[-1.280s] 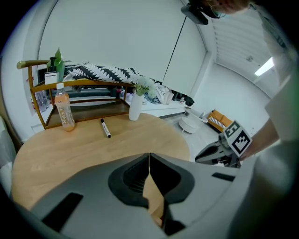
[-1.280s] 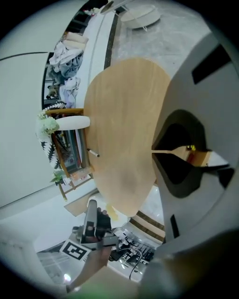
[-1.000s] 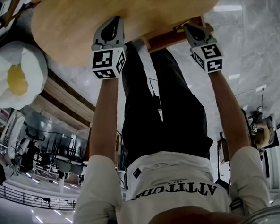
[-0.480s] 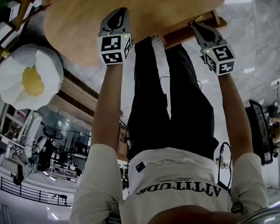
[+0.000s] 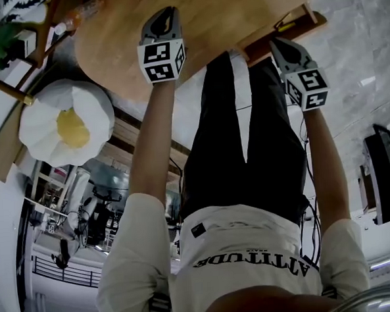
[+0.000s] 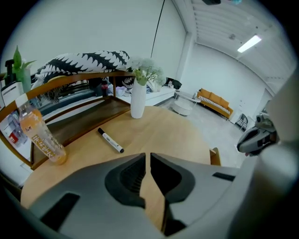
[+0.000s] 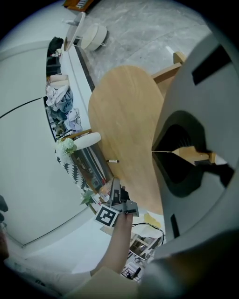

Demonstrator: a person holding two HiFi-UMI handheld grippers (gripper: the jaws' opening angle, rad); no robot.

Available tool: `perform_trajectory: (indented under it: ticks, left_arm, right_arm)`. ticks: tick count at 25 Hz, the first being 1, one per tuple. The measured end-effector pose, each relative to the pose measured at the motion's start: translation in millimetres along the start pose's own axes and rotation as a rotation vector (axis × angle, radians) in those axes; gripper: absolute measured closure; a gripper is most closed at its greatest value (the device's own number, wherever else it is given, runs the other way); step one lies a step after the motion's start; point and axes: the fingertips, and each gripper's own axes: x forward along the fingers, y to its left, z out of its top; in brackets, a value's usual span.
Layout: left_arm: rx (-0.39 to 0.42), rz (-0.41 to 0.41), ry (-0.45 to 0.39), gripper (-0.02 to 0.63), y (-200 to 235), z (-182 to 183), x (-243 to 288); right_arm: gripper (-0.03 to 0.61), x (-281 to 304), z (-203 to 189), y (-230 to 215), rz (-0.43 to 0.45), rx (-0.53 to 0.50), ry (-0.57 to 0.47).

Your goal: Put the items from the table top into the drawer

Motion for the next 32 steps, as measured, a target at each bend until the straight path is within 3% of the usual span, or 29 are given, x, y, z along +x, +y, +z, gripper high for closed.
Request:
perform_trajectory:
  ticks: [7,10,15,20,23,27,29,32]
  left_arm:
    - [-0.076,0.029,0.049,0.587,43.4,17.3,36.5]
    - [-0.118,0.045,0.087,0.499,59.5,20.8,56.2]
    - [-0.158,0.106,0.148,0.495,84.5,20.1,88.5]
    - [-0.35,0.184,0.207,0.486,110.6,3.2,113.3]
    - [-0.407,0.182,0.211,0.433,109.0,5.1,125.3]
    - [-0.423,0.208,0.255,0.434,106.2,5.7,137.2]
    - [-0.451,0.247,0.261,0.506,110.4,2.3,136.6]
    - [-0.431,0.264,0.253,0.528,116.2,0.6,133.9]
  right_arm:
    - [0.557,17.2,0.1,5.3,-0.032,0.064,-0.023]
    - [0.557,25.0,3.0,6.8,-0.04,0.08,-0.031]
    - [0.557,36.6,7.9,9.3,-0.042,0.082,-0.055]
    - [0.557,46.0,15.6,14.4,-0.051,0.11,-0.076]
    - [0.557,44.3,18.3,11.5,-0.054,0.141,-0.098]
    - [0.557,42.7,12.5,8.4,-0.063,0.153,-0.1]
    - [0.557,39.5,7.9,4.8,-0.071,0.16,-0.096]
    - [0.557,36.2,3.5,1.5,-0.085,0.171,-0.096]
